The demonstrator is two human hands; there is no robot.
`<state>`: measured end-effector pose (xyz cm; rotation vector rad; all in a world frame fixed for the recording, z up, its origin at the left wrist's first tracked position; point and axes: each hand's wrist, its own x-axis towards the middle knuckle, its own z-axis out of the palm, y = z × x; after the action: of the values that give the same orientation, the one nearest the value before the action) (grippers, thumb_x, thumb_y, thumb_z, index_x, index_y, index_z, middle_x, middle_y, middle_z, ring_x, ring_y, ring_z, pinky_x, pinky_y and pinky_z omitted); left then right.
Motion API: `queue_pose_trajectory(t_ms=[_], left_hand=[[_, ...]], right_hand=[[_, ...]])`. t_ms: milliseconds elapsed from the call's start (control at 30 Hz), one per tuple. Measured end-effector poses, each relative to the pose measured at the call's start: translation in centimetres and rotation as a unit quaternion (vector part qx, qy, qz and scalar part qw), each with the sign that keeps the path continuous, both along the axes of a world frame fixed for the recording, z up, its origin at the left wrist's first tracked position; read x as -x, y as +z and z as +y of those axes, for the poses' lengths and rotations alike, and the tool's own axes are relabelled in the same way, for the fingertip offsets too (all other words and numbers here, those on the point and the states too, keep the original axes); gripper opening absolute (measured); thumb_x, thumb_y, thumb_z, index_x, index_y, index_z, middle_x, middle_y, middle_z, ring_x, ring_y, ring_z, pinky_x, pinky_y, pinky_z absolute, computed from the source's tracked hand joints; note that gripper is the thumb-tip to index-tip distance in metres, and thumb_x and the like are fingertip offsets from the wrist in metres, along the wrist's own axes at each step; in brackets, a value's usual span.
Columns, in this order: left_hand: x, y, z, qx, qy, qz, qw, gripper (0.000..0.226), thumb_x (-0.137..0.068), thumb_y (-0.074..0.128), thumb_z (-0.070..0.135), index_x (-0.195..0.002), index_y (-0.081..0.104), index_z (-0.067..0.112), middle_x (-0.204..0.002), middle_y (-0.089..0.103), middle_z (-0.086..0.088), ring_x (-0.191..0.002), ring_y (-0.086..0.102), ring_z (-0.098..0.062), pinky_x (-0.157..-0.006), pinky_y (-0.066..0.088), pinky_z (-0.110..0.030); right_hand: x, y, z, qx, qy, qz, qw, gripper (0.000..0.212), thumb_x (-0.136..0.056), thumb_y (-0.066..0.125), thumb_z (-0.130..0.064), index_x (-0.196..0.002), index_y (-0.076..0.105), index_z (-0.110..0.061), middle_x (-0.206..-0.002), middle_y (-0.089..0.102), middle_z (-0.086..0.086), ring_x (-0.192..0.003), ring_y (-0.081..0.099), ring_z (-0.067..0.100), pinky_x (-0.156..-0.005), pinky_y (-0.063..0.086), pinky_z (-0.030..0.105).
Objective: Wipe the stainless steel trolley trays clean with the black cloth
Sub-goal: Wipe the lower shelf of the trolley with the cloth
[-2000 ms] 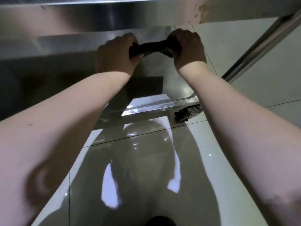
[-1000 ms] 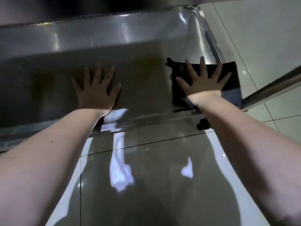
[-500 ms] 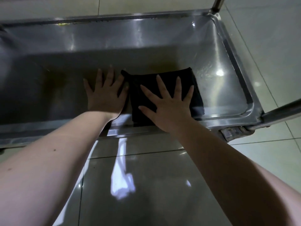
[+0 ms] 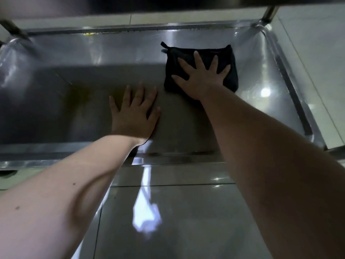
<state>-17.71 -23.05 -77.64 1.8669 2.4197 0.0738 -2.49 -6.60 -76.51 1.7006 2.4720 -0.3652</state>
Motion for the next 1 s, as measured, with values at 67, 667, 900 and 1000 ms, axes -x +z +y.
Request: queue_pose_trajectory(t_ms=[67, 667, 900, 1000], left_hand=[[-0.1, 0.1, -0.3, 0.001, -0.003, 0.0, 1.0, 0.059, -0.097, 0.018, 0.058, -0.153, 0.002, 0.048, -0.165, 0.0, 0.008, -0.151, -0.004, -0.026, -0.114, -0.005, -0.066], [-0.1, -0.1, -0.8, -0.011, 0.006, -0.005, 1.0, 0.058, -0.096, 0.019, 0.06, -0.152, 0.006, 0.05, -0.165, 0.001, 0.008, -0.151, -0.003, -0.026, -0.115, -0.004, -0.065], [0.6, 0.0, 0.0, -0.009, 0.008, -0.012, 1.0, 0.058, -0.096, 0.02, 0.062, -0.151, 0.005, 0.052, -0.165, 0.002, 0.009, -0.151, -0.003, -0.025, -0.115, -0.005, -0.065], [0.6, -0.1, 0.0, -0.012, 0.008, -0.015, 1.0, 0.058, -0.097, 0.021, 0.062, -0.151, 0.006, 0.052, -0.165, 0.002, 0.01, -0.151, -0.002, -0.025, -0.115, -0.005, -0.064]], right_hand=[[-1.4, 0.2, -1.9, 0.014, 0.008, 0.004, 1.0, 0.073, -0.082, 0.019, -0.086, -0.146, -0.003, -0.06, -0.163, -0.015, -0.011, -0.146, -0.017, 0.042, -0.107, -0.01, 0.074], [-1.4, 0.2, -3.6, 0.002, 0.013, 0.002, 1.0, 0.07, -0.081, 0.016, -0.087, -0.144, -0.004, -0.063, -0.163, -0.016, -0.012, -0.145, -0.021, 0.044, -0.104, -0.015, 0.074], [0.1, 0.0, 0.4, -0.002, 0.024, -0.003, 1.0, 0.075, -0.08, 0.018, -0.088, -0.147, -0.002, -0.059, -0.163, -0.012, -0.013, -0.146, -0.017, 0.042, -0.105, -0.013, 0.073], [-4.2, 0.0, 1.9, -0.03, -0.008, -0.006, 0.999, 0.073, -0.08, 0.017, -0.087, -0.146, 0.002, -0.061, -0.163, -0.006, -0.016, -0.148, -0.011, 0.04, -0.108, -0.009, 0.071]])
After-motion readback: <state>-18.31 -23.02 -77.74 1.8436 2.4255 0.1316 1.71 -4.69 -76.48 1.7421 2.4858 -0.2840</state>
